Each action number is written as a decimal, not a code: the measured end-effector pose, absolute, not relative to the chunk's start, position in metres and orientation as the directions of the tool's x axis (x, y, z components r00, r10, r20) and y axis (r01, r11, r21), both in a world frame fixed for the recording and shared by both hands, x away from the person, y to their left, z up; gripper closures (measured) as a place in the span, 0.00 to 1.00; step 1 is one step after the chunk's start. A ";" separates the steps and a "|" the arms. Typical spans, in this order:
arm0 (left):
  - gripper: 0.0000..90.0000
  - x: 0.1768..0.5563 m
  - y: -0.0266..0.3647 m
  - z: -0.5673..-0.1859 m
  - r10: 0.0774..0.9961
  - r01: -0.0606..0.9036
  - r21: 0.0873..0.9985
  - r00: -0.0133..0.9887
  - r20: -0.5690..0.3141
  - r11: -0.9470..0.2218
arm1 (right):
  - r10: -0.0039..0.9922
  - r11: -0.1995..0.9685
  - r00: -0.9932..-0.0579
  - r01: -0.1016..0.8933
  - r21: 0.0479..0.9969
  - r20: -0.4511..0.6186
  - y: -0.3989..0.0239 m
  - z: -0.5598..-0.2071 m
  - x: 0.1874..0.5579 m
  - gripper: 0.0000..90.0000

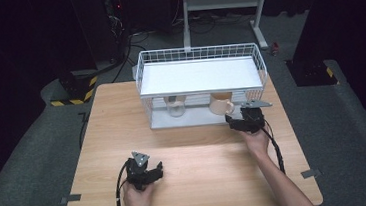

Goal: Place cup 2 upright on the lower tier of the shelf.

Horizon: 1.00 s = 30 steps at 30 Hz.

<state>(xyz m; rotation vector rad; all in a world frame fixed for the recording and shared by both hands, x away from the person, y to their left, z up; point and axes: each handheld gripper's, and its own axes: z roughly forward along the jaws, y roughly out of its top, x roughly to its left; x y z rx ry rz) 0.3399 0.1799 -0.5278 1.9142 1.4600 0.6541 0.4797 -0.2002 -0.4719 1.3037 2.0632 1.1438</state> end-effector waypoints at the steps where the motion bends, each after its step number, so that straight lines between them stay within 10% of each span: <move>1: 0.25 0.340 0.180 -0.528 0.965 0.649 0.739 0.260 0.009 -0.182 | 0.886 0.216 -0.460 0.518 0.828 0.057 -0.200 -0.472 0.479 0.29; 30: 0.25 0.340 0.180 -0.528 0.965 0.649 0.738 0.260 0.009 -0.182 | 0.874 0.196 -0.481 0.483 0.853 0.071 -0.213 -0.459 0.461 0.29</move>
